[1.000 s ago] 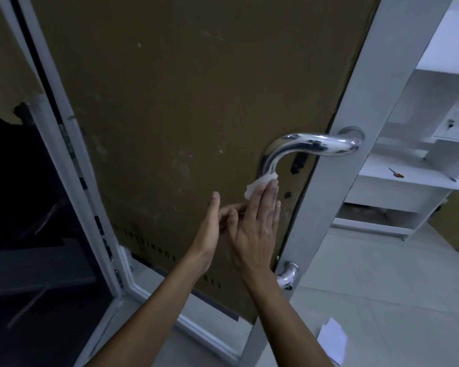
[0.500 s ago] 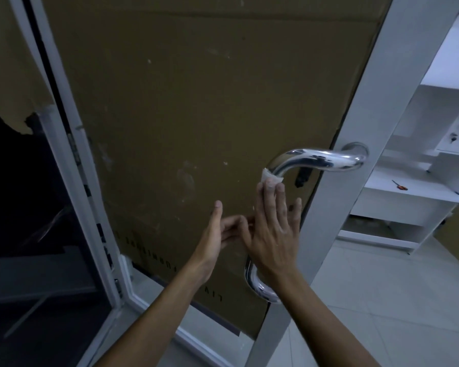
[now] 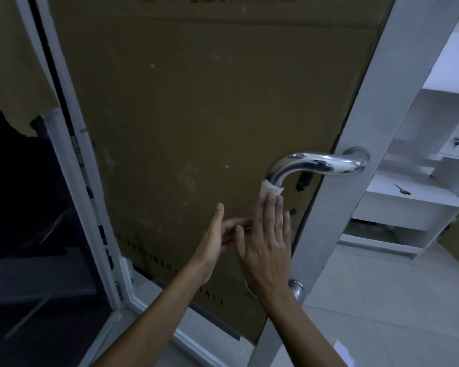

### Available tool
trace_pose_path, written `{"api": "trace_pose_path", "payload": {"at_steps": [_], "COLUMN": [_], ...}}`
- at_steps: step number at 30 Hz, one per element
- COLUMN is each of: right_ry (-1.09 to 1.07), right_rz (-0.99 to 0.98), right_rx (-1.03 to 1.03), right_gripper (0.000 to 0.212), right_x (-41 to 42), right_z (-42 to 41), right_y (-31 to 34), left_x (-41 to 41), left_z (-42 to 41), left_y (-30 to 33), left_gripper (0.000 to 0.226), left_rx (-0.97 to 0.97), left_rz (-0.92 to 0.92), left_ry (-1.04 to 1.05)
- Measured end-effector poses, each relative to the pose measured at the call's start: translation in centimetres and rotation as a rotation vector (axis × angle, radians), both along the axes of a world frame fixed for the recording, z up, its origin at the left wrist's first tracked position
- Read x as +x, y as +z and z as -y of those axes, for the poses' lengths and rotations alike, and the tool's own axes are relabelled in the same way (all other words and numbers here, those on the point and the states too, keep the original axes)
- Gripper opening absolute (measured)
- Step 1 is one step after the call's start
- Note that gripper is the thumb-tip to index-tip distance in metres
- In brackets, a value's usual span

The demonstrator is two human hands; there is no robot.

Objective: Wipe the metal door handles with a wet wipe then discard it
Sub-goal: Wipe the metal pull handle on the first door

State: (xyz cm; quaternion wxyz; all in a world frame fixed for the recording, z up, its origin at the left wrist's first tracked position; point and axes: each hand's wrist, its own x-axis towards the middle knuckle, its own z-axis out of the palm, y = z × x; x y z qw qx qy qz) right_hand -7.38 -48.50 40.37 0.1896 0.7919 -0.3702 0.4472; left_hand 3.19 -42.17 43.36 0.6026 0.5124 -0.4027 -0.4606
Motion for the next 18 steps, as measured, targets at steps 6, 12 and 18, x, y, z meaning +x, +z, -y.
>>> {"api": "trace_pose_path", "payload": {"at_steps": [6, 12, 18], "right_ry": [0.108, 0.287, 0.659], "right_rz": [0.321, 0.646, 0.787], "right_rx": [0.191, 0.480, 0.808], "right_gripper": [0.082, 0.087, 0.054], "right_x": [3.0, 4.0, 0.3], "right_z": [-1.5, -2.5, -0.4], "right_y": [1.8, 5.8, 9.3], "left_x": [0.2, 0.3, 0.1], "left_z": [0.1, 0.2, 0.5], "left_y": [-0.2, -0.4, -0.4], "left_gripper": [0.071, 0.064, 0.077], "left_rx": [0.049, 0.010, 0.019], "left_rz": [0.016, -0.128, 0.004], "left_ry": [0.011, -0.034, 0.018]}}
